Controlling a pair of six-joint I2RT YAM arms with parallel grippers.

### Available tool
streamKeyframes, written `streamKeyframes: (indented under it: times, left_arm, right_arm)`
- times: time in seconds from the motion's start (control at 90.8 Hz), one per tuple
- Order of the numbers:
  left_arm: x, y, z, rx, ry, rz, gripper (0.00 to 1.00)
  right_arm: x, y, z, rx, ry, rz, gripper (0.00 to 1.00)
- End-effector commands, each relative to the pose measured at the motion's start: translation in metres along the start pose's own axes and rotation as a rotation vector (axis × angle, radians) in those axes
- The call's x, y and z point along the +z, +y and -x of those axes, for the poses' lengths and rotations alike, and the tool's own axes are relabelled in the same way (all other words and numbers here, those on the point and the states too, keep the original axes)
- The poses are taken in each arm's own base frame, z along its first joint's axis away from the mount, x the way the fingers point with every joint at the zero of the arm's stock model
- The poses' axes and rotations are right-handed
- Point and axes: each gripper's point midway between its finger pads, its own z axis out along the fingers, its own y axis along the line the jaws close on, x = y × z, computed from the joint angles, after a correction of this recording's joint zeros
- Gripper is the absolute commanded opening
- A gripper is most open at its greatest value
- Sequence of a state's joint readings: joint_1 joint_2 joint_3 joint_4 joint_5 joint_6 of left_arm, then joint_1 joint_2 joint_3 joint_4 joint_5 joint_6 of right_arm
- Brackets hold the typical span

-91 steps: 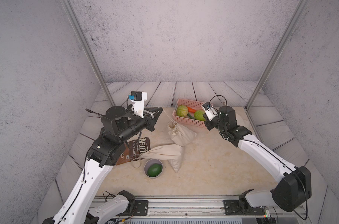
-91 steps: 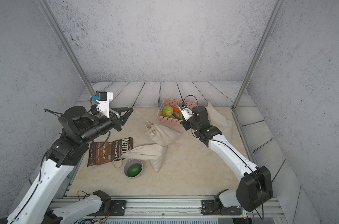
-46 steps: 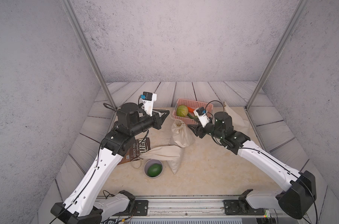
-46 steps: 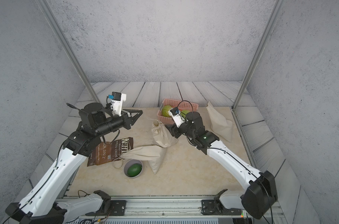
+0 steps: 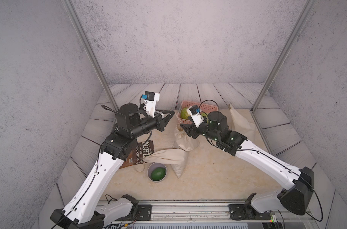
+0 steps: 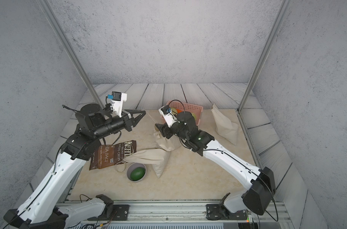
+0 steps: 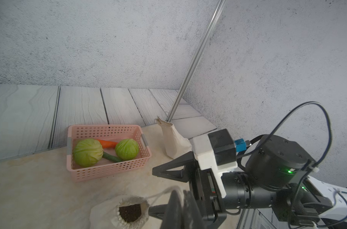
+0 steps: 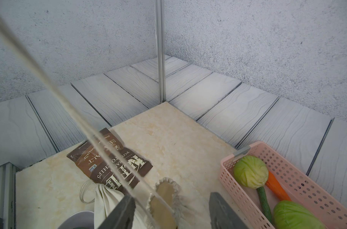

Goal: Close the soil bag
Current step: Frap the soil bag at the center of the board.

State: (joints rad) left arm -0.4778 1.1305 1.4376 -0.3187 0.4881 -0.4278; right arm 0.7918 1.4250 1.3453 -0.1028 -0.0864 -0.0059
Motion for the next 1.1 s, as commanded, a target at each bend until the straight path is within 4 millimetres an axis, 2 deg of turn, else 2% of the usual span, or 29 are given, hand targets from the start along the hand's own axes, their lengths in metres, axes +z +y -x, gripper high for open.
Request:
streamKeyframes:
  times: [0.0, 0.11, 0.187, 0.242, 0.341, 0.473, 0.539, 0.605, 0.716, 0.76, 0.826, 0.914, 0.958, 1.046, 1.09]
  left_arm:
    - [-0.009, -0.017, 0.025, 0.034, -0.067, -0.046, 0.0]
    - [-0.009, -0.019, 0.027, 0.034, -0.072, -0.054, 0.0]
    - [-0.012, -0.021, 0.029, 0.032, -0.08, -0.058, 0.0]
    - [-0.016, -0.023, 0.032, 0.033, -0.094, -0.051, 0.0]
    - [-0.03, -0.025, 0.041, 0.056, -0.136, -0.019, 0.0]
    - [-0.049, -0.032, 0.052, 0.087, -0.179, 0.011, 0.0]
    - [-0.059, -0.031, 0.059, 0.099, -0.201, 0.044, 0.0]
    - [-0.067, -0.03, 0.066, 0.115, -0.22, 0.079, 0.0]
    - [-0.078, -0.039, 0.079, 0.143, -0.25, 0.082, 0.0]
    - [-0.083, -0.043, 0.086, 0.152, -0.266, 0.077, 0.0]
    - [-0.089, -0.049, 0.093, 0.162, -0.287, 0.07, 0.0]
    - [-0.094, -0.05, 0.098, 0.163, -0.305, 0.086, 0.0]
    - [-0.096, -0.049, 0.099, 0.164, -0.31, 0.097, 0.0]
    - [-0.092, -0.041, 0.094, 0.154, -0.293, 0.123, 0.0]
    - [-0.088, -0.035, 0.088, 0.144, -0.275, 0.134, 0.0]
  right_arm:
    - [-0.001, -0.001, 0.017, -0.037, -0.013, -0.048, 0.64]
    - [0.007, -0.013, 0.013, -0.045, 0.01, -0.122, 0.6]
    - [0.012, -0.036, 0.002, -0.048, 0.048, -0.254, 0.5]
    - [0.011, -0.06, -0.014, -0.043, 0.104, -0.396, 0.42]
    - [0.01, -0.089, -0.05, -0.087, 0.205, -0.56, 0.33]
    - [0.004, -0.127, -0.102, -0.068, 0.302, -0.649, 0.26]
    - [-0.005, -0.145, -0.12, -0.028, 0.335, -0.674, 0.25]
    - [-0.019, -0.157, -0.117, -0.007, 0.339, -0.686, 0.25]
    - [-0.045, -0.157, -0.08, -0.003, 0.284, -0.662, 0.27]
    - [-0.049, -0.156, -0.069, -0.017, 0.264, -0.649, 0.28]
    - [-0.051, -0.158, -0.07, -0.028, 0.272, -0.641, 0.3]
    - [-0.045, -0.167, -0.105, 0.011, 0.341, -0.626, 0.31]
    - [-0.042, -0.17, -0.132, 0.046, 0.392, -0.613, 0.32]
    - [-0.033, -0.168, -0.179, 0.11, 0.454, -0.569, 0.34]
    - [-0.029, -0.164, -0.194, 0.122, 0.471, -0.54, 0.34]
